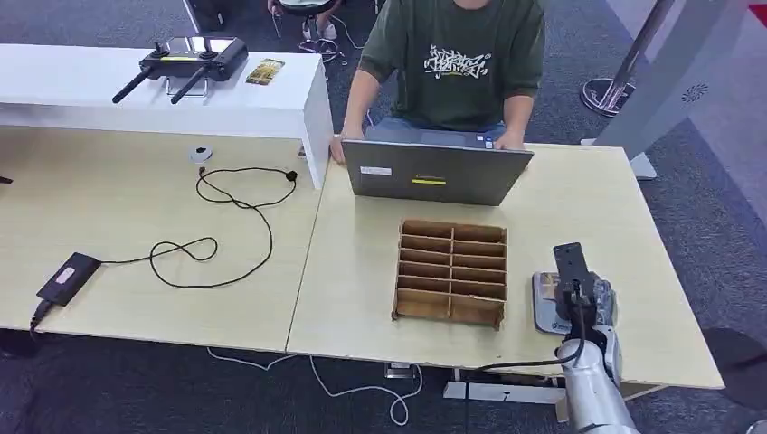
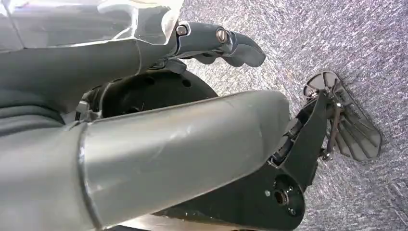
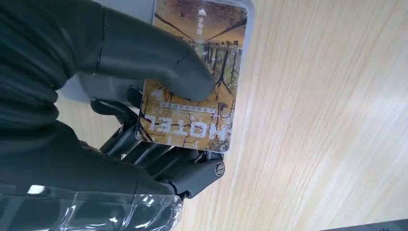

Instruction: Pass the card to the sensor for recognition and then transmit it.

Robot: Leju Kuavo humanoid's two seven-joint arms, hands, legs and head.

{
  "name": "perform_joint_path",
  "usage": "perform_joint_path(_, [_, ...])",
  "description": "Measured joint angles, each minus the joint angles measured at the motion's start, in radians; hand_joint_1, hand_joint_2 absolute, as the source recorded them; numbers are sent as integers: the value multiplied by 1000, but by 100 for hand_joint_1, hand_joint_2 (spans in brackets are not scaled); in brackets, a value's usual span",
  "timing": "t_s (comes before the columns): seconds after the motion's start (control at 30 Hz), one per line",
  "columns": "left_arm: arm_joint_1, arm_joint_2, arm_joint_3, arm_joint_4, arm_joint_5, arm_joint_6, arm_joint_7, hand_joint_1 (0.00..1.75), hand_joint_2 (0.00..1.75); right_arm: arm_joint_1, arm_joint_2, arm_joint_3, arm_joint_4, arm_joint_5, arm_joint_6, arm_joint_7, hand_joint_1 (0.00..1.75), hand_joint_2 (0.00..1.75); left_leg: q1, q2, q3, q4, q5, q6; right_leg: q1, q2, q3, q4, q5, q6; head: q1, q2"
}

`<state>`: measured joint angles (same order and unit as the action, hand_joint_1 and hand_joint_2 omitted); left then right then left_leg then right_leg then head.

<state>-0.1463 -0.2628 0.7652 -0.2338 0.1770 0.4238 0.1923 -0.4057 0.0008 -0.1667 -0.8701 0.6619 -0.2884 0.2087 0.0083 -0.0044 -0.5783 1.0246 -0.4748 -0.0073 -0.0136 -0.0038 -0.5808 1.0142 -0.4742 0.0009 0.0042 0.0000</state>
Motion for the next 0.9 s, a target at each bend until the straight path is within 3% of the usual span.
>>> perform_joint_path(0.27, [0,0,-4,0,3,0,0,0,0,23,-21,-26,-27,-56,37,17,175,175,0,0,0,0,0,0,0,0,0,0,0,0,0,0])
perform_joint_path(0.57, [-4,-2,-25,0,1,40,17,0,0,56,-25,-58,-55,-57,55,22,175,175,0,1,1,0,0,0,0,1,1,0,0,0,0,0])
perform_joint_path(0.9, [-7,-2,-32,0,-3,42,22,0,0,83,-25,-66,-96,-57,74,29,175,175,0,1,2,0,0,0,0,2,1,0,1,0,0,0])
